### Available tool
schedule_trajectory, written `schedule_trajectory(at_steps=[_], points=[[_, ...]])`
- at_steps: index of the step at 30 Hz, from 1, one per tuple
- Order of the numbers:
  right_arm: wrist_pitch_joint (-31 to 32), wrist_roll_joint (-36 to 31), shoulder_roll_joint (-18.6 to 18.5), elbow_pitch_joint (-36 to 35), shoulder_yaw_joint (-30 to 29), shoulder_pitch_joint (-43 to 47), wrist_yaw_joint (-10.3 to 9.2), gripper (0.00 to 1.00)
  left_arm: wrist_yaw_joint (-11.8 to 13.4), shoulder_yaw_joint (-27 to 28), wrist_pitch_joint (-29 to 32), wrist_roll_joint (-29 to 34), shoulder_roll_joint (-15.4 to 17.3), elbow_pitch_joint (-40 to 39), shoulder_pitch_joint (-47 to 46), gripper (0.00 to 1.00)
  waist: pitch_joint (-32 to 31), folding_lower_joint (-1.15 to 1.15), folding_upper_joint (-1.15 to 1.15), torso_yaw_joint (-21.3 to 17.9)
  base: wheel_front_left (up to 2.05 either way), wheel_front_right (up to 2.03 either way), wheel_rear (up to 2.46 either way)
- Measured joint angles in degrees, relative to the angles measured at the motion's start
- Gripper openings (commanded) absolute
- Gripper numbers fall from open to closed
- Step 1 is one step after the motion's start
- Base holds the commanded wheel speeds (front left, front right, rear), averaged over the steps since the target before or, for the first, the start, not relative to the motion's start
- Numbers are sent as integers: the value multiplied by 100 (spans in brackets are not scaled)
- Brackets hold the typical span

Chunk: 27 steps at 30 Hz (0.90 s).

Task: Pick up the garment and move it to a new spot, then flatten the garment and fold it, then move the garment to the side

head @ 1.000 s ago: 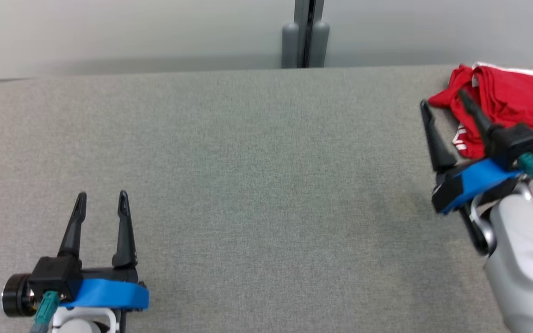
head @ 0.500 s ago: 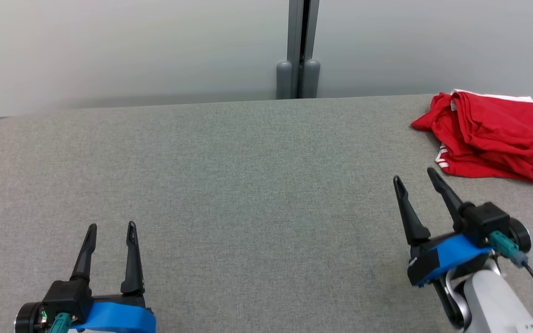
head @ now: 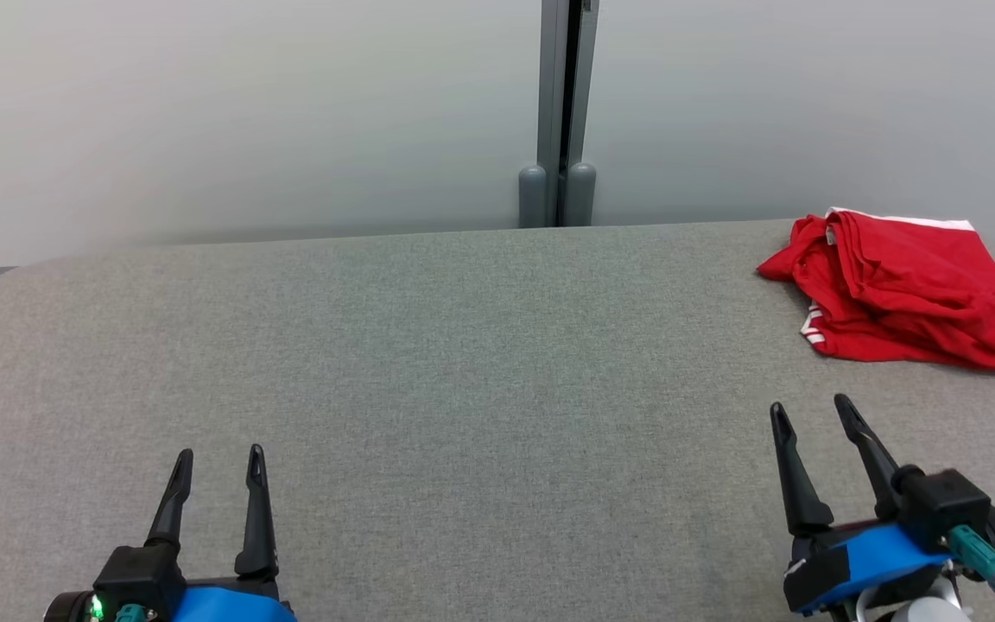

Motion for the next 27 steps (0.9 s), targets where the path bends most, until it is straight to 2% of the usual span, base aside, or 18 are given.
schedule_trajectory(at_steps=[9,27], points=[[0,-91,142,-343,-274,358,0,100,-24,-18,0,43,-9,99,-8,100,-32,1,1,54,0,0,0],[0,-5,202,-465,-314,520,0,100,-34,47,0,85,-13,152,-14,100,-83,1,1,66,0,0,0]])
